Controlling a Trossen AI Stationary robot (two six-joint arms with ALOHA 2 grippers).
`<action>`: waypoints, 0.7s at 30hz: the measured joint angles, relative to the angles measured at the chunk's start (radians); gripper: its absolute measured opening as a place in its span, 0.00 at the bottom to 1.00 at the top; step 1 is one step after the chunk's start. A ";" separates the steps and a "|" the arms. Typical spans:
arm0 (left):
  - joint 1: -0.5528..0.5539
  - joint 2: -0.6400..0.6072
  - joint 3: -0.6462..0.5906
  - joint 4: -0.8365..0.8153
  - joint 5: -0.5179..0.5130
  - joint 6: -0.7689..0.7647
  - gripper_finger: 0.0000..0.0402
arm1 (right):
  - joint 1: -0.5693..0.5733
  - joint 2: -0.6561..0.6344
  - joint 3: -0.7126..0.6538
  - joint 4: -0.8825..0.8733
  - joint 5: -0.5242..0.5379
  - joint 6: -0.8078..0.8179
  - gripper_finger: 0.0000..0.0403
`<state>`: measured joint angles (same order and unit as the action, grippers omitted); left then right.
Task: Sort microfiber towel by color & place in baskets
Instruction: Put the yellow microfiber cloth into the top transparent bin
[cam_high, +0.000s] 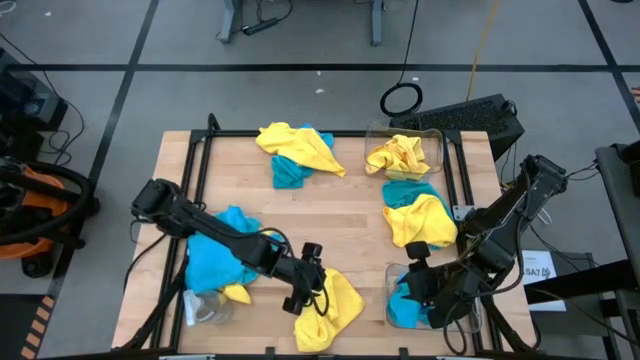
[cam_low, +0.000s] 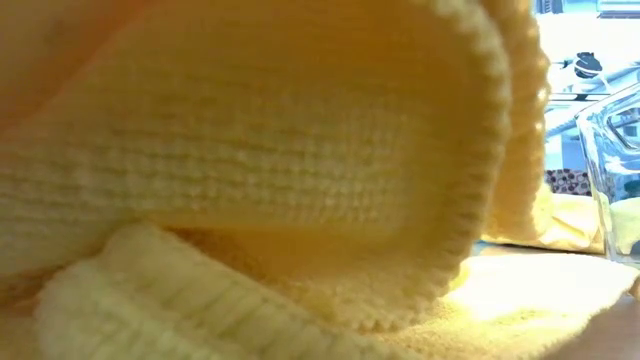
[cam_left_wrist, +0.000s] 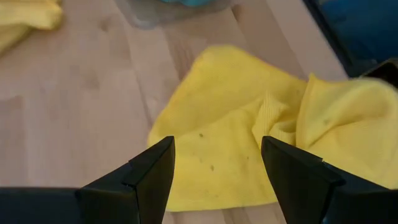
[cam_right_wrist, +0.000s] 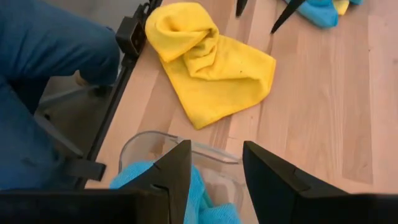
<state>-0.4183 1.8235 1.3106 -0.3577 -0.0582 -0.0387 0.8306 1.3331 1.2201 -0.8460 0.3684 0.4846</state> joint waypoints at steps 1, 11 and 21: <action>-0.002 0.014 0.000 0.001 0.002 0.000 0.61 | 0.000 0.000 0.000 0.008 0.000 -0.006 0.34; -0.003 0.124 0.000 0.020 0.014 0.000 0.61 | 0.000 0.000 0.000 0.013 0.001 -0.018 0.34; -0.002 0.218 0.000 0.035 0.017 -0.002 0.61 | 0.000 0.001 0.000 0.035 0.025 -0.030 0.34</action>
<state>-0.4203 2.0418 1.3106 -0.3228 -0.0414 -0.0412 0.8303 1.3338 1.2198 -0.8112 0.3929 0.4549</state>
